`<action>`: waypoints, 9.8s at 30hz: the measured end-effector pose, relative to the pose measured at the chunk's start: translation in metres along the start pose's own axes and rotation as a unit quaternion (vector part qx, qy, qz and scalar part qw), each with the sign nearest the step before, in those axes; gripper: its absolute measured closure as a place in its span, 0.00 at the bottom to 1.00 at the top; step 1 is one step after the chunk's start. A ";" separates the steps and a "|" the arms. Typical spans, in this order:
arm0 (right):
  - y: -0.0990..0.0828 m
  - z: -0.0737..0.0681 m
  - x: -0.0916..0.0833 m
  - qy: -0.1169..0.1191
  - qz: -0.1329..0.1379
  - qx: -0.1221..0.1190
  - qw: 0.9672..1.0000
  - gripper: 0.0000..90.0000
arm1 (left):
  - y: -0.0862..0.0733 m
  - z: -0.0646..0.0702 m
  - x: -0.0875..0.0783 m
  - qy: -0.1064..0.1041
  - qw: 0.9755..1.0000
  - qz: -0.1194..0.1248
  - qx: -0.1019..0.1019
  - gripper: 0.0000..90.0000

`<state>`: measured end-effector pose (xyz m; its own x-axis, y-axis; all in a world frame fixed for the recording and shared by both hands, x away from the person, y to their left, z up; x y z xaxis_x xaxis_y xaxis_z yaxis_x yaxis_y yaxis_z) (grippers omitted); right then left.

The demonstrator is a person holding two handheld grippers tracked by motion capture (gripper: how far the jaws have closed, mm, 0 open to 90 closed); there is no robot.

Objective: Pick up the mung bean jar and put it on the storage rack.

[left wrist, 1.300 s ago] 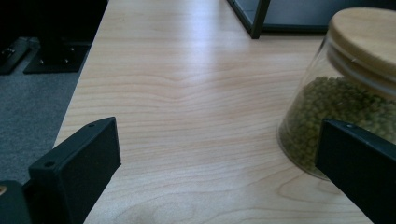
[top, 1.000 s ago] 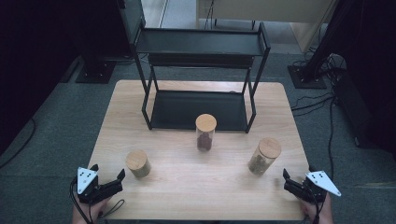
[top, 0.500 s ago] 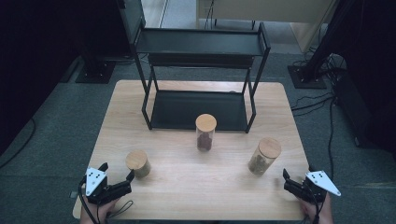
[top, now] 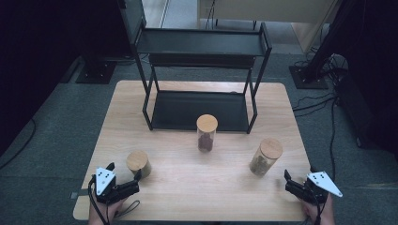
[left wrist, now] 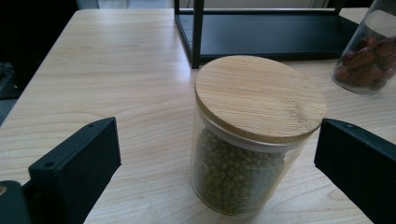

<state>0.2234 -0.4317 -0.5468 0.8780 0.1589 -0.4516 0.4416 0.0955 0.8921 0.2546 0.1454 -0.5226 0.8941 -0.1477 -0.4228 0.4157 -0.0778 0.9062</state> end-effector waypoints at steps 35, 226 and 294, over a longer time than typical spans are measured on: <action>0.000 0.000 0.000 -0.002 -0.001 -0.001 1.000 0.06 | -0.018 0.020 0.027 0.016 0.999 -0.047 0.013 0.01; -0.001 0.003 0.001 0.052 -0.010 0.028 0.998 0.05 | 0.082 0.100 0.201 0.029 0.995 -0.093 0.029 0.28; -0.001 0.003 0.001 0.047 -0.006 0.033 0.998 0.05 | 0.089 0.105 0.230 0.049 0.994 -0.091 0.017 0.00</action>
<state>0.2240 -0.4347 -0.5479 0.8523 0.2500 -0.4595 0.4668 0.0330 0.8838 0.4800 0.0009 -0.5402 0.8172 -0.0308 -0.5755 0.5678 -0.1277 0.8132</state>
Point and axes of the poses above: each handheld gripper's, and its own axes: x roughly forward along the jaws, y roughly out of its top, z roughly to its right, the point moved 6 cm from there along x, roughly forward along the jaws, and after that the axes turned 9 degrees about y, right-handed, at the moved point
